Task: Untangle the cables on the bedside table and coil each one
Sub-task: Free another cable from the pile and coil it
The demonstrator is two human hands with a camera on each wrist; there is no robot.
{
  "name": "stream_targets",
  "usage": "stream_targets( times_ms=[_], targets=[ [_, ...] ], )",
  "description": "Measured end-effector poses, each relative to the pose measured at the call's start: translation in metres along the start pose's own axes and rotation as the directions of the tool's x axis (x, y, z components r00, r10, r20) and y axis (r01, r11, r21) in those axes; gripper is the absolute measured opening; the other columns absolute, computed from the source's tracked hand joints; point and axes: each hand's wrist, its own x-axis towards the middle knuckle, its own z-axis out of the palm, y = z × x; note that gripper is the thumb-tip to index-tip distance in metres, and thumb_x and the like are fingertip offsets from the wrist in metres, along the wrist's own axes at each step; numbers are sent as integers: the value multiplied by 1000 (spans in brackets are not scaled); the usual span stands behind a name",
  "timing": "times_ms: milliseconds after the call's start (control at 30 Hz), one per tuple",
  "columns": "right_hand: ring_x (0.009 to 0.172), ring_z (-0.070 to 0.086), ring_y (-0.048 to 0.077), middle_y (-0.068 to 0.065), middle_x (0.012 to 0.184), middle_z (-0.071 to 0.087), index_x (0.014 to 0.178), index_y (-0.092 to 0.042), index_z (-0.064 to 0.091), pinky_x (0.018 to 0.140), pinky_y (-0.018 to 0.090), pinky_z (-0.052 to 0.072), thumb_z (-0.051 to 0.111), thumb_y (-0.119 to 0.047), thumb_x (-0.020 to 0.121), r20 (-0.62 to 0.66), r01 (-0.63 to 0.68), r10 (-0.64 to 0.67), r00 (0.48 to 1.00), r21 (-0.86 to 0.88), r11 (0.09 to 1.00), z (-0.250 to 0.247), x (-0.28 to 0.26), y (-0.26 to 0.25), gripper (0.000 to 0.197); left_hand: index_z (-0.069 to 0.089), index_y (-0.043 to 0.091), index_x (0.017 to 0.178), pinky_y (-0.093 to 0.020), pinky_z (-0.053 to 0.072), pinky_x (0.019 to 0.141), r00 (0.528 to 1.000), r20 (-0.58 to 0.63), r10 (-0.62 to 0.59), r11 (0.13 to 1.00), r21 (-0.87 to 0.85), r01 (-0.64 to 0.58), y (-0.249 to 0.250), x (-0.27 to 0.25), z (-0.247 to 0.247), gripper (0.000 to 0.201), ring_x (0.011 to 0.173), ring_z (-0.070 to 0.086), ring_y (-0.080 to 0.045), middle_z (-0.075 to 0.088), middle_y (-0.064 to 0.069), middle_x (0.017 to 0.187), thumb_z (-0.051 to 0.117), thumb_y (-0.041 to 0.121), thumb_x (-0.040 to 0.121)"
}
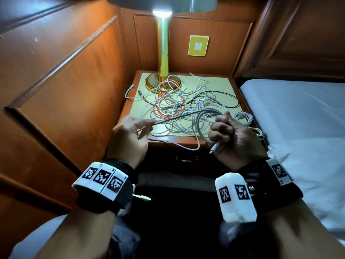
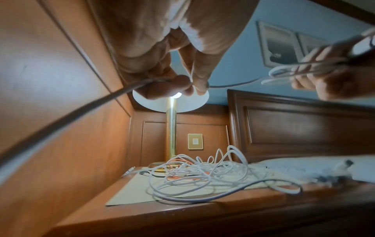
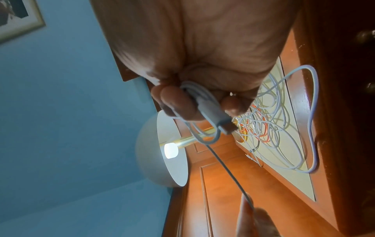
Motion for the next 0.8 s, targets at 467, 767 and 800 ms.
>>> stream_targets(
  times_ms=[467, 767, 800],
  targets=[
    [69, 71, 7, 6, 78, 75, 90, -4, 62, 62, 12, 49, 43, -17, 106, 231, 309, -259, 938, -895, 321, 11, -38, 28, 28, 76, 14, 91, -21, 52, 75, 940, 205, 273, 948, -223, -226, 50, -30, -12, 17, 81, 66, -10, 67, 3, 89, 72, -1, 85],
    [53, 57, 21, 5, 56, 56, 88, -3, 62, 55, 31, 48, 40, -23, 107, 216, 254, -140, 966, -886, 388, 16, -46, 29, 35, 68, 14, 76, -11, 45, 63, 984, 130, 124, 931, -358, -70, 63, -38, -23, 19, 63, 61, -9, 66, 8, 74, 84, 25, 77],
    [49, 52, 21, 4, 53, 52, 85, -6, 61, 52, 32, 44, 40, -24, 107, 213, 241, -115, 970, -886, 396, 16, -46, 31, 35, 67, 13, 75, -10, 44, 63, 985, 113, 128, 934, -347, -82, 64, -38, -24, 23, 62, 60, -8, 65, 8, 74, 82, 30, 76]
  ],
)
